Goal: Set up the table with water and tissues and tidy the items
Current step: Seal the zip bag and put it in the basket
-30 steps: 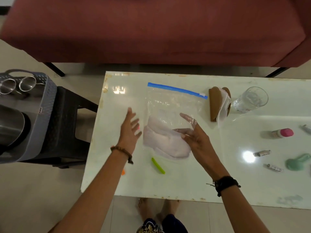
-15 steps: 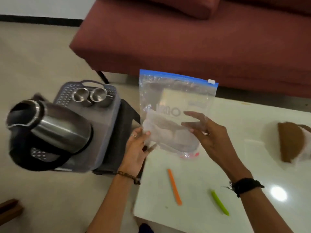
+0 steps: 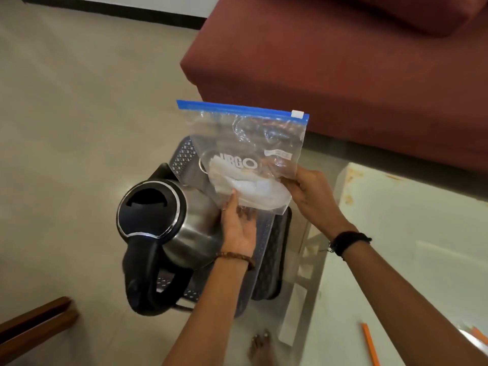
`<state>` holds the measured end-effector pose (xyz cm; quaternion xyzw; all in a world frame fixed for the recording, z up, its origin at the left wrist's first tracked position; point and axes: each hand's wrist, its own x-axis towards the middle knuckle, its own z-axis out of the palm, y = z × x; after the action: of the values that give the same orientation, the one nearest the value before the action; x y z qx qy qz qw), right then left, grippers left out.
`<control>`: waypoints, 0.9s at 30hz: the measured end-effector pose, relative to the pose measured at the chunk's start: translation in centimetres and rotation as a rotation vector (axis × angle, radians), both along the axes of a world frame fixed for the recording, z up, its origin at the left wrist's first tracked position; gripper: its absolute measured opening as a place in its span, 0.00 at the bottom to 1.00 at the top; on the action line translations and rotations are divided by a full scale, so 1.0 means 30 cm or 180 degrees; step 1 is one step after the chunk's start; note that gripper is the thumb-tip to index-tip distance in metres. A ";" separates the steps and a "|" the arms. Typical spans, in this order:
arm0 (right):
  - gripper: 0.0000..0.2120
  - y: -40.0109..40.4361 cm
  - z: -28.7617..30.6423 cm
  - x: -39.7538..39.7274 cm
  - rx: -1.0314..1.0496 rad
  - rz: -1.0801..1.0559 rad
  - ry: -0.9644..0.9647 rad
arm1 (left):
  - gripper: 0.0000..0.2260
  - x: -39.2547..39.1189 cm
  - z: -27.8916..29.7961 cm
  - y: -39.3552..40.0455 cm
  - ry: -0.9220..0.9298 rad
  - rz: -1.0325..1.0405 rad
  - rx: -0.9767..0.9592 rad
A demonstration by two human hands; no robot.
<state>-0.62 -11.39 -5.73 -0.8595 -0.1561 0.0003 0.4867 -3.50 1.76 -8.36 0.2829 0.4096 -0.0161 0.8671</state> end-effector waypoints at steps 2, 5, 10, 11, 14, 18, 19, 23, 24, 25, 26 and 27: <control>0.16 0.042 -0.025 0.037 -0.0107 0.0087 0.0043 | 0.19 0.008 -0.020 -0.010 0.0217 0.0157 -0.0174; 0.16 0.110 -0.064 0.072 -0.0214 0.0297 -0.0094 | 0.20 0.011 -0.041 -0.020 0.0327 0.0289 -0.0298; 0.19 0.173 -0.100 0.083 -0.0430 0.0753 0.0331 | 0.16 0.031 -0.051 -0.010 0.0338 0.0358 -0.0466; 0.19 0.167 -0.108 0.081 -0.0569 0.0659 0.0394 | 0.16 0.036 -0.049 -0.008 0.0353 0.0343 -0.0489; 0.16 0.141 -0.117 0.069 -0.1224 0.0117 0.0118 | 0.19 0.043 -0.034 -0.005 0.0301 0.0268 -0.0565; 0.09 0.168 -0.112 0.057 -0.1491 -0.0020 -0.0095 | 0.19 0.040 -0.025 -0.001 0.0199 0.0172 -0.0567; 0.10 0.186 -0.116 0.058 -0.1467 0.0028 -0.0099 | 0.20 0.034 -0.024 0.002 0.0168 0.0106 -0.0572; 0.09 0.260 -0.128 0.084 -0.0947 0.0042 0.0324 | 0.21 0.016 -0.023 0.012 0.0038 -0.0120 -0.0416; 0.09 0.273 -0.133 0.086 -0.0853 0.0014 0.0503 | 0.21 0.013 -0.024 0.014 0.0013 -0.0163 -0.0359; 0.08 0.282 -0.136 0.085 -0.0738 -0.0053 0.0658 | 0.22 0.012 -0.023 0.017 -0.0005 -0.0215 -0.0309; 0.08 0.283 -0.137 0.080 -0.0564 -0.0164 0.0789 | 0.22 0.010 -0.022 0.015 -0.0026 -0.0293 -0.0261; 0.08 0.282 -0.133 0.070 -0.0329 -0.0285 0.0895 | 0.23 0.006 -0.021 0.017 -0.0029 -0.0378 -0.0211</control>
<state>1.47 -2.95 -9.71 -0.8810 -0.0477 0.1069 0.4584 -3.34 2.28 -9.00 0.2779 0.3874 -0.0798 0.8754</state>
